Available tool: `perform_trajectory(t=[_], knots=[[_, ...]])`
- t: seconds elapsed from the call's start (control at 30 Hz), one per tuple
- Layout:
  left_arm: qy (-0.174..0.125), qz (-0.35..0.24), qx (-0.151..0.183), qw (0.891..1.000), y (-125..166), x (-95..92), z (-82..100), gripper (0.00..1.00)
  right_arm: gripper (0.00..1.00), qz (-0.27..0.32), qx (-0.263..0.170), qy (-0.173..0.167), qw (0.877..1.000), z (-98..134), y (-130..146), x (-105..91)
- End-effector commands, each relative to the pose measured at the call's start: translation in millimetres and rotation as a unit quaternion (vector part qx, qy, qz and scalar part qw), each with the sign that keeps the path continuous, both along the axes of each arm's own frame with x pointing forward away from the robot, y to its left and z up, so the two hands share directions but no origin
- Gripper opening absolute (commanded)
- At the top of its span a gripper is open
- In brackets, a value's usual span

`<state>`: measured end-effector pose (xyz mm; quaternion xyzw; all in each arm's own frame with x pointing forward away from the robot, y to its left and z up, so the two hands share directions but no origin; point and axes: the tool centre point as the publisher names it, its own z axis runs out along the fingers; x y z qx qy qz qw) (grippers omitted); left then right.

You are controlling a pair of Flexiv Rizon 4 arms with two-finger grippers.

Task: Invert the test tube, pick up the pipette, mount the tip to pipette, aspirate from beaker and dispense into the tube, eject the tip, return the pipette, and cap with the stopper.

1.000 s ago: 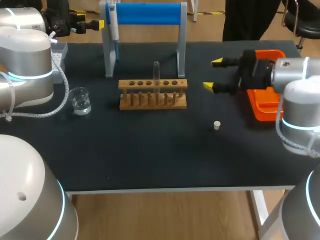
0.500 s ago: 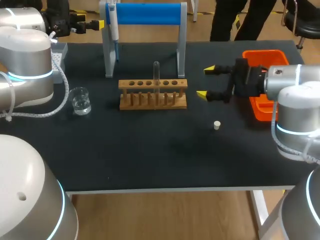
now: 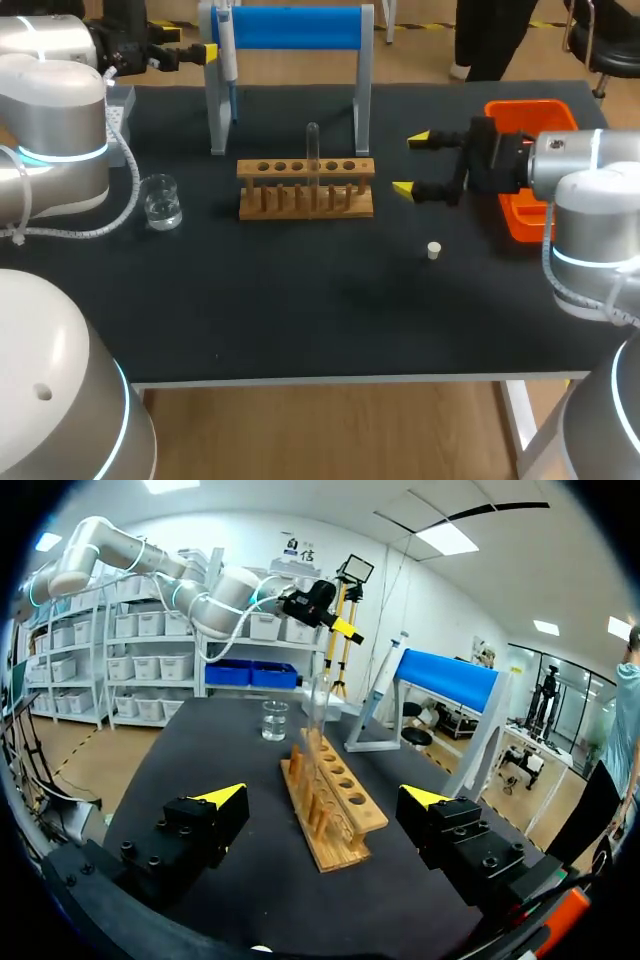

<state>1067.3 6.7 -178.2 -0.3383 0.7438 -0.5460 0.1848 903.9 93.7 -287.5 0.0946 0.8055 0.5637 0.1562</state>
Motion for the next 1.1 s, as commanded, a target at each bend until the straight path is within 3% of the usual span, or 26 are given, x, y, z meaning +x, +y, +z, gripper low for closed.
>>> perform_trajectory(t=[0.03,0.23,0.4,0.67,1.1], knots=[[-0.041,-0.007,-0.019,0.999,-10.5,-62.1,-10.4,1.00,1.00,-0.001,0.000,-0.001,1.000,-0.2,0.7,-0.3],[-0.065,-0.040,-0.017,0.997,-36.1,-133.5,-34.1,1.00,1.00,-0.001,0.000,-0.001,1.000,-0.2,0.7,-0.3],[-0.069,-0.073,0.006,0.995,-49.4,-169.7,-53.1,1.00,1.00,-0.001,0.000,-0.001,1.000,-0.2,0.7,-0.3],[-0.086,-0.092,0.005,0.992,-46.9,-186.7,-71.5,1.00,1.00,-0.001,0.000,-0.001,1.000,-0.2,0.7,-0.3],[-0.054,-0.127,0.020,0.990,-47.4,-188.7,-92.3,1.00,1.00,-0.001,0.000,-0.001,1.000,-0.2,0.7,-0.3]])
